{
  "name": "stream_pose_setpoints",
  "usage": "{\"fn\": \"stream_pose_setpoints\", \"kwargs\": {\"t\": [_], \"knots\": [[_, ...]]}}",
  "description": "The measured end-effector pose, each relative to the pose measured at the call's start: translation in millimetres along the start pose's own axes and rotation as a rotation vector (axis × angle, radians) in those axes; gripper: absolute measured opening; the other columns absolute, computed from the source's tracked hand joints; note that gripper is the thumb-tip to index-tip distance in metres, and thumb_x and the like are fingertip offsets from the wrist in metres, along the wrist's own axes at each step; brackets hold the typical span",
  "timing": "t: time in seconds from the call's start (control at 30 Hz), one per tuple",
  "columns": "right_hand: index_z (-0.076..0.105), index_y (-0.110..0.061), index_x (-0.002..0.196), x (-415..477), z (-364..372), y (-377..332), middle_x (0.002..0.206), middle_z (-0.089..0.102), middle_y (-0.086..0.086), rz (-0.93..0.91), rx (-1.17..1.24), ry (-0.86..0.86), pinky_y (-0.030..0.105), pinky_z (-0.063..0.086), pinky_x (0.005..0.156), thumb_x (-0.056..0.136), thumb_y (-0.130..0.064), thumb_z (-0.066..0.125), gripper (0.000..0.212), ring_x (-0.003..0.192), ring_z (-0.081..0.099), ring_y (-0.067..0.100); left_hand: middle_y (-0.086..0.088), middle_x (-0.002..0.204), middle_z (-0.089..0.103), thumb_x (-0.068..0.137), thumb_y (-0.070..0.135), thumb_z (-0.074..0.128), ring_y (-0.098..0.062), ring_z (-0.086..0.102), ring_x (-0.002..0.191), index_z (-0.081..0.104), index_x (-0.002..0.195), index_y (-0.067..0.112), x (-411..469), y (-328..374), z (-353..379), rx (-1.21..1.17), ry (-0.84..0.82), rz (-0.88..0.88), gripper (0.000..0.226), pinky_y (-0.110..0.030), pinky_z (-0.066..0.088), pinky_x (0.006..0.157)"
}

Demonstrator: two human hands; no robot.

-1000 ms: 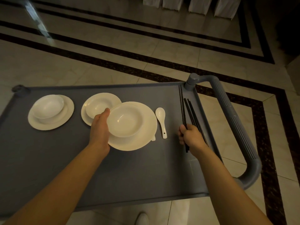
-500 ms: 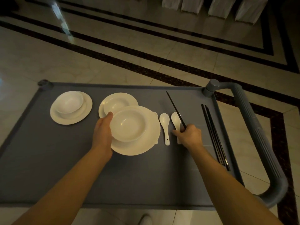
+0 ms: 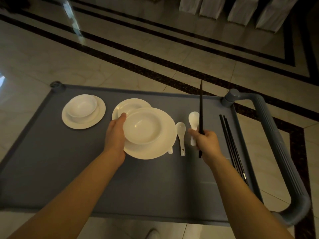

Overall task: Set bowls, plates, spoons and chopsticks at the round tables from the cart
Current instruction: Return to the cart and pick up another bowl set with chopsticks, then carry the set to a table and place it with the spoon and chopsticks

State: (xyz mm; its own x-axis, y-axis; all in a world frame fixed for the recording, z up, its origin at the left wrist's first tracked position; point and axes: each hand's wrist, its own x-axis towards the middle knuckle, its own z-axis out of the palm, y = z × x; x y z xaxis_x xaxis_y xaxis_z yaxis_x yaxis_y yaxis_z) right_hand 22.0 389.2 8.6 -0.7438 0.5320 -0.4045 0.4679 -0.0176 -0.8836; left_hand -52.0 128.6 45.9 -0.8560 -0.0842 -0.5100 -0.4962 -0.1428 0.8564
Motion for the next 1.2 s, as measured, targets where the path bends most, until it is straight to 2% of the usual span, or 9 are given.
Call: {"fn": "stream_pose_setpoints", "kwargs": {"t": [0.23, 0.37, 0.47, 0.57, 0.7, 0.8, 0.93, 1.07, 1.2], "knots": [[0.072, 0.001, 0.094, -63, 35, -83, 0.059, 0.057, 0.001, -0.140, 0.223, -0.200, 0.022, 0.039, 0.043, 0.086, -0.030, 0.077, 0.032, 0.046, 0.046, 0.009, -0.003, 0.116, 0.071, 0.077, 0.065, 0.059, -0.029, 0.067, 0.106, 0.065, 0.119, 0.034, -17, 44, -27, -0.067, -0.009, 0.037, 0.053, -0.053, 0.052, 0.095], [0.066, -0.008, 0.074, -100, 71, -122, 0.052, 0.048, -0.002, -0.199, 0.229, -0.304, 0.024, 0.030, 0.041, 0.087, -0.027, 0.077, 0.026, 0.042, 0.034, 0.010, -0.006, 0.108, 0.075, 0.081, 0.060, 0.057, -0.034, 0.067, 0.105, 0.074, 0.096, 0.034, -30, 79, -66, -0.145, -0.019, 0.083, 0.035, -0.055, 0.051, 0.096], [0.068, -0.004, 0.082, -124, 101, -147, 0.055, 0.048, 0.001, -0.207, 0.225, -0.365, 0.023, 0.029, 0.041, 0.085, -0.027, 0.078, 0.025, 0.043, 0.033, 0.011, -0.010, 0.109, 0.074, 0.081, 0.058, 0.056, -0.035, 0.068, 0.102, 0.073, 0.106, 0.026, -39, 106, -102, -0.157, 0.006, 0.134, 0.044, -0.047, 0.055, 0.083], [0.067, -0.005, 0.084, -152, 140, -175, 0.054, 0.049, 0.001, -0.239, 0.205, -0.424, 0.022, 0.031, 0.041, 0.085, -0.025, 0.078, 0.023, 0.044, 0.034, 0.010, -0.011, 0.102, 0.076, 0.073, 0.059, 0.058, -0.035, 0.071, 0.095, 0.075, 0.095, 0.027, -54, 139, -149, -0.152, 0.048, 0.207, 0.042, -0.045, 0.056, 0.076], [0.067, -0.006, 0.081, -194, 200, -209, 0.051, 0.057, -0.003, -0.290, 0.199, -0.521, 0.019, 0.036, 0.038, 0.087, -0.023, 0.077, 0.020, 0.038, 0.044, 0.006, -0.010, 0.108, 0.073, 0.070, 0.056, 0.064, -0.033, 0.070, 0.096, 0.065, 0.120, 0.020, -74, 177, -220, -0.215, 0.183, 0.284, 0.062, -0.049, 0.059, 0.081], [0.071, -0.004, 0.087, -227, 245, -232, 0.058, 0.063, 0.001, -0.321, 0.162, -0.586, 0.019, 0.039, 0.040, 0.085, -0.023, 0.078, 0.020, 0.042, 0.049, 0.007, -0.010, 0.107, 0.073, 0.074, 0.053, 0.063, -0.032, 0.070, 0.094, 0.063, 0.121, 0.020, -94, 197, -271, -0.258, 0.285, 0.369, 0.058, -0.045, 0.059, 0.075], [0.067, -0.003, 0.085, -266, 300, -254, 0.053, 0.051, 0.000, -0.357, 0.163, -0.719, 0.022, 0.030, 0.039, 0.086, -0.020, 0.077, 0.020, 0.040, 0.035, 0.008, -0.013, 0.107, 0.072, 0.073, 0.051, 0.062, -0.033, 0.069, 0.095, 0.064, 0.121, 0.017, -127, 219, -334, -0.306, 0.424, 0.443, 0.058, -0.041, 0.056, 0.070], [0.067, -0.006, 0.079, -308, 349, -270, 0.055, 0.051, 0.002, -0.357, 0.145, -0.896, 0.022, 0.027, 0.038, 0.085, -0.019, 0.078, 0.018, 0.040, 0.034, 0.008, -0.015, 0.111, 0.071, 0.076, 0.050, 0.067, -0.035, 0.068, 0.100, 0.064, 0.119, 0.012, -164, 225, -390, -0.399, 0.573, 0.472, 0.057, -0.052, 0.056, 0.085], [0.063, -0.010, 0.068, -357, 389, -280, 0.045, 0.050, -0.004, -0.411, 0.084, -1.082, 0.021, 0.029, 0.037, 0.084, -0.020, 0.079, 0.025, 0.037, 0.036, 0.007, -0.015, 0.114, 0.070, 0.089, 0.043, 0.066, -0.034, 0.068, 0.099, 0.064, 0.121, 0.011, -210, 220, -439, -0.448, 0.775, 0.502, 0.045, -0.051, 0.055, 0.086]]}}
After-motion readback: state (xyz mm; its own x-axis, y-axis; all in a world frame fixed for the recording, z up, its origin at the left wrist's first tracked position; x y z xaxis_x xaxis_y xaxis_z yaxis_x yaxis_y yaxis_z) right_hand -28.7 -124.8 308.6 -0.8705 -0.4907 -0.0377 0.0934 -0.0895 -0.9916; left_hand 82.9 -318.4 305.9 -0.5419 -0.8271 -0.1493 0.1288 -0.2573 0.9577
